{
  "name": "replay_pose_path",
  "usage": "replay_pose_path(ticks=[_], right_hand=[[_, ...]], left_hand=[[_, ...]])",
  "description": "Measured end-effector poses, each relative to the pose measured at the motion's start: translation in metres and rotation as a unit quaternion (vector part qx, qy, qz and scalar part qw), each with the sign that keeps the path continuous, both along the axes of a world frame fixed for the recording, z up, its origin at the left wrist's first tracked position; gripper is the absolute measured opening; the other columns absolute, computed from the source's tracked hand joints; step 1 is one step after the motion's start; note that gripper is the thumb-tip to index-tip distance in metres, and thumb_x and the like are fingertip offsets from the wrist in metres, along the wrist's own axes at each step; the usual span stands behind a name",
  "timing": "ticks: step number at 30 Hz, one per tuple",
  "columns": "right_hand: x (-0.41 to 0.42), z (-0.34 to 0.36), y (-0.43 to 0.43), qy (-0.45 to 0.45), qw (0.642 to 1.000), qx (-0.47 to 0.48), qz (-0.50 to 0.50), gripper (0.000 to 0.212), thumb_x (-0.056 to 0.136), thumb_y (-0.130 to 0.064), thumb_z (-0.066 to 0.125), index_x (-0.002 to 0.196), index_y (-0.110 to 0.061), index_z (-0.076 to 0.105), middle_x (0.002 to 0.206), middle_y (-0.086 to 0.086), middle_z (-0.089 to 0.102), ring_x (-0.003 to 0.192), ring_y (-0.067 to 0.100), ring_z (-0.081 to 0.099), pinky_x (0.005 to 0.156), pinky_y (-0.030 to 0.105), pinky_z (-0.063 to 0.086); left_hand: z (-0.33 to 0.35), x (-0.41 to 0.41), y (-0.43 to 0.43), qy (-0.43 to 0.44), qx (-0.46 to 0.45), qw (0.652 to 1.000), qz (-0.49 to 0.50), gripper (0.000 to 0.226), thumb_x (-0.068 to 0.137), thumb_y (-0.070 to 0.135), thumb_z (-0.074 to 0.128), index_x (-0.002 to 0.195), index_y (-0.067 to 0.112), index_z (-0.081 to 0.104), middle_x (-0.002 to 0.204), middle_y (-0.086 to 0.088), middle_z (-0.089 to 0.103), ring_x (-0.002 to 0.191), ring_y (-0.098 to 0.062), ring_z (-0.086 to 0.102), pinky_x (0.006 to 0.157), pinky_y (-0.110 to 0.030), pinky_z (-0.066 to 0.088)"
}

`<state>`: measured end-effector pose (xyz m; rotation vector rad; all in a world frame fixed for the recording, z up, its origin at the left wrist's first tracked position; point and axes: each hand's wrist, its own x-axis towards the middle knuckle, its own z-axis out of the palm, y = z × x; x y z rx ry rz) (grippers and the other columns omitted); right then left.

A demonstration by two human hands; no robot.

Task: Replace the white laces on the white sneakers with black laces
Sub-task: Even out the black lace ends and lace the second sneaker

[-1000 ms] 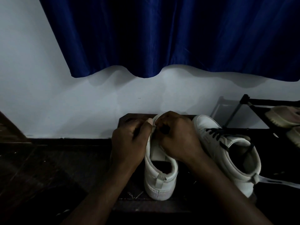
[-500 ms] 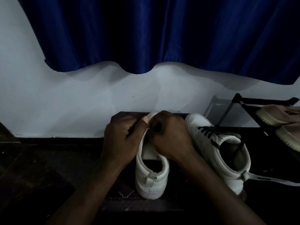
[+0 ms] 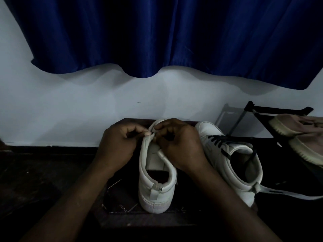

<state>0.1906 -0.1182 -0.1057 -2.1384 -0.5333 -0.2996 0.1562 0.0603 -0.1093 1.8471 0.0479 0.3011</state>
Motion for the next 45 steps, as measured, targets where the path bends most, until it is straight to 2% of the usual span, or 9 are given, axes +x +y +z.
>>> replay_pose_path(ticks=[10, 15, 19, 23, 27, 31, 38, 40, 45], right_hand=[[0.0, -0.001, 0.001, -0.05, 0.998, -0.039, -0.004, 0.013, 0.079, -0.011, 0.073, 0.079, -0.021, 0.08, 0.106, -0.011, 0.073, 0.095, 0.014, 0.069, 0.088, 0.041, 0.057], [-0.001, -0.002, 0.0, -0.055, 0.997, -0.056, -0.02, 0.007, 0.08, -0.019, 0.071, 0.08, -0.019, 0.078, 0.105, -0.006, 0.074, 0.096, 0.016, 0.067, 0.089, 0.032, 0.051], [-0.001, -0.003, -0.002, -0.056, 0.996, -0.065, -0.037, 0.002, 0.08, -0.02, 0.076, 0.08, -0.018, 0.074, 0.103, -0.004, 0.074, 0.096, 0.022, 0.064, 0.087, 0.031, 0.048], [-0.001, -0.003, -0.004, -0.066, 0.995, -0.067, -0.043, 0.006, 0.077, -0.023, 0.073, 0.081, -0.019, 0.074, 0.094, -0.004, 0.073, 0.089, 0.017, 0.061, 0.081, 0.026, 0.04], [-0.001, -0.002, -0.002, -0.068, 0.995, -0.062, -0.039, 0.004, 0.077, -0.02, 0.075, 0.081, -0.02, 0.075, 0.091, -0.005, 0.073, 0.085, 0.016, 0.061, 0.079, 0.025, 0.038], [-0.002, -0.001, -0.002, -0.059, 0.996, -0.058, -0.034, 0.006, 0.078, -0.015, 0.078, 0.082, -0.019, 0.076, 0.09, -0.004, 0.074, 0.084, 0.02, 0.064, 0.08, 0.029, 0.045], [-0.001, -0.001, -0.001, -0.059, 0.995, -0.069, -0.033, 0.007, 0.079, -0.013, 0.079, 0.081, -0.019, 0.075, 0.092, -0.007, 0.072, 0.088, 0.019, 0.063, 0.082, 0.03, 0.044], [-0.001, 0.0, -0.002, -0.066, 0.994, -0.078, -0.032, 0.008, 0.079, -0.014, 0.079, 0.082, -0.019, 0.074, 0.094, -0.006, 0.071, 0.089, 0.018, 0.06, 0.083, 0.028, 0.041], [-0.002, -0.001, -0.005, -0.081, 0.99, -0.102, -0.05, 0.007, 0.079, -0.017, 0.074, 0.085, -0.019, 0.072, 0.099, -0.005, 0.07, 0.096, 0.023, 0.058, 0.083, 0.025, 0.036]], left_hand=[[-0.009, -0.003, 0.0, -0.101, 0.218, 0.971, -0.008, 0.013, 0.09, 0.012, 0.069, 0.092, 0.024, 0.068, 0.097, 0.006, 0.066, 0.097, -0.02, 0.063, 0.082, -0.042, 0.053], [-0.007, 0.0, -0.004, -0.039, 0.151, 0.976, 0.151, 0.014, 0.095, 0.01, 0.057, 0.087, 0.018, 0.066, 0.096, -0.005, 0.068, 0.096, -0.026, 0.062, 0.085, -0.034, 0.047], [-0.005, 0.007, 0.032, 0.067, 0.01, 0.957, 0.281, 0.027, 0.08, 0.03, 0.045, 0.092, 0.014, 0.064, 0.1, -0.014, 0.073, 0.097, -0.038, 0.071, 0.09, -0.054, 0.059], [0.005, -0.005, 0.023, 0.094, 0.162, 0.959, 0.211, 0.019, 0.087, 0.02, 0.059, 0.094, 0.012, 0.075, 0.103, -0.014, 0.073, 0.102, -0.037, 0.067, 0.094, -0.043, 0.054], [0.0, -0.015, 0.016, -0.059, 0.289, 0.95, 0.099, 0.034, 0.082, 0.011, 0.073, 0.112, 0.028, 0.072, 0.121, 0.005, 0.061, 0.116, -0.027, 0.053, 0.097, -0.038, 0.046], [-0.008, -0.009, 0.015, -0.125, 0.307, 0.943, -0.012, 0.039, 0.082, 0.013, 0.067, 0.114, 0.034, 0.073, 0.118, 0.021, 0.066, 0.119, -0.018, 0.049, 0.099, -0.036, 0.044], [-0.004, -0.012, 0.01, -0.168, 0.381, 0.906, 0.068, 0.016, 0.078, 0.017, 0.064, 0.086, 0.026, 0.074, 0.106, 0.015, 0.069, 0.105, -0.026, 0.054, 0.082, -0.046, 0.05], [0.003, -0.016, 0.018, -0.126, 0.387, 0.901, 0.151, 0.016, 0.074, 0.015, 0.058, 0.077, 0.026, 0.069, 0.104, 0.013, 0.067, 0.104, -0.029, 0.053, 0.082, -0.045, 0.046], [0.015, -0.026, 0.054, 0.211, 0.41, 0.863, 0.207, 0.02, 0.082, 0.018, 0.059, 0.097, 0.019, 0.072, 0.118, -0.004, 0.059, 0.119, -0.036, 0.045, 0.097, -0.05, 0.036]])
